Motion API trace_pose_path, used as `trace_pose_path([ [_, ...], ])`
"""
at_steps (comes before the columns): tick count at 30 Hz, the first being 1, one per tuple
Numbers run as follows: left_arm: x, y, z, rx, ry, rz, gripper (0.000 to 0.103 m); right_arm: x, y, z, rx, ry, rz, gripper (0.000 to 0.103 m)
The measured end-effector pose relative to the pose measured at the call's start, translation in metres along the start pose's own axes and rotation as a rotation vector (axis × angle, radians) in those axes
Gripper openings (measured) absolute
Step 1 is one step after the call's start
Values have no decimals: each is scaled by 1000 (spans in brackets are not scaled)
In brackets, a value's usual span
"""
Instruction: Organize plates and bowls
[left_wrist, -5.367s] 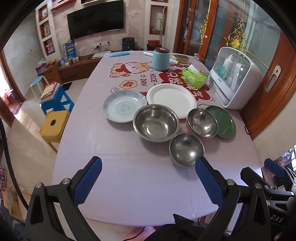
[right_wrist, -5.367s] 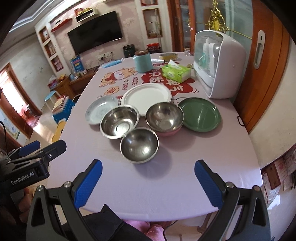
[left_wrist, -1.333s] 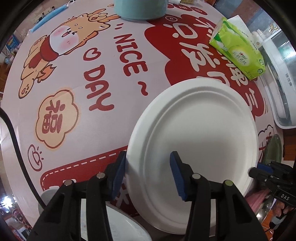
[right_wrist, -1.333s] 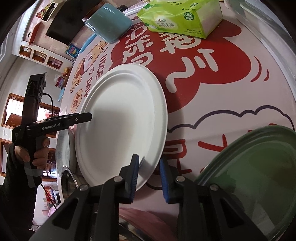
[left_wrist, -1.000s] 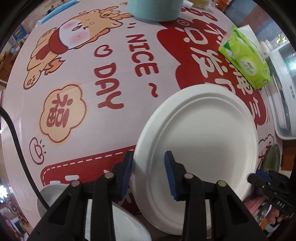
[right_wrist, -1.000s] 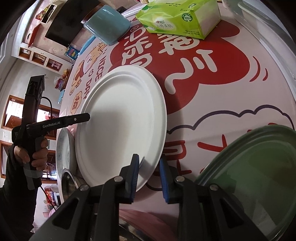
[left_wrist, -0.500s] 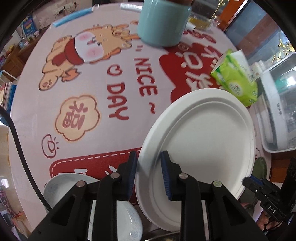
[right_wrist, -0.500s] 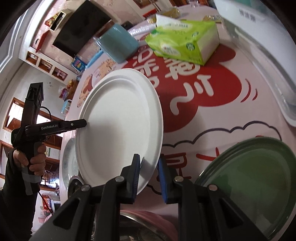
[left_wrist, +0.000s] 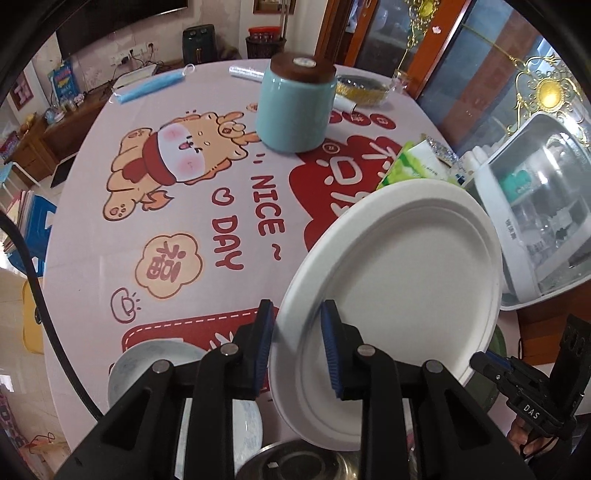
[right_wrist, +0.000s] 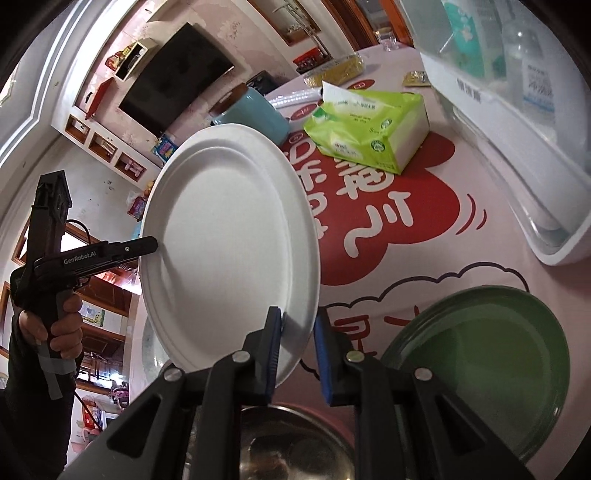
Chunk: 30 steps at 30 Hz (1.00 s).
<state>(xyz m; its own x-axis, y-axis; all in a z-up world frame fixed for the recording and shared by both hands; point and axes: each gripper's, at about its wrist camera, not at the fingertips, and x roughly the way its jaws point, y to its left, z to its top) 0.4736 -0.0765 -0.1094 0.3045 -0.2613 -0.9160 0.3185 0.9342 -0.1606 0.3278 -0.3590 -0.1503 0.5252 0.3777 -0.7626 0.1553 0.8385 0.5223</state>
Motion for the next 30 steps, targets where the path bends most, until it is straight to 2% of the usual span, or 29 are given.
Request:
trace_pose_path([
  [10, -45, -7, -31, -29, -19, 46, 25, -29, 15, -5, -31, -35, 38, 18],
  [20, -78, -4, -85, -119, -3, 83, 25, -56, 30, -20, -81, -49, 87, 18],
  [30, -106, -2, -142, -170, 1, 82, 25, -80, 46, -47, -125, -55, 92, 18],
])
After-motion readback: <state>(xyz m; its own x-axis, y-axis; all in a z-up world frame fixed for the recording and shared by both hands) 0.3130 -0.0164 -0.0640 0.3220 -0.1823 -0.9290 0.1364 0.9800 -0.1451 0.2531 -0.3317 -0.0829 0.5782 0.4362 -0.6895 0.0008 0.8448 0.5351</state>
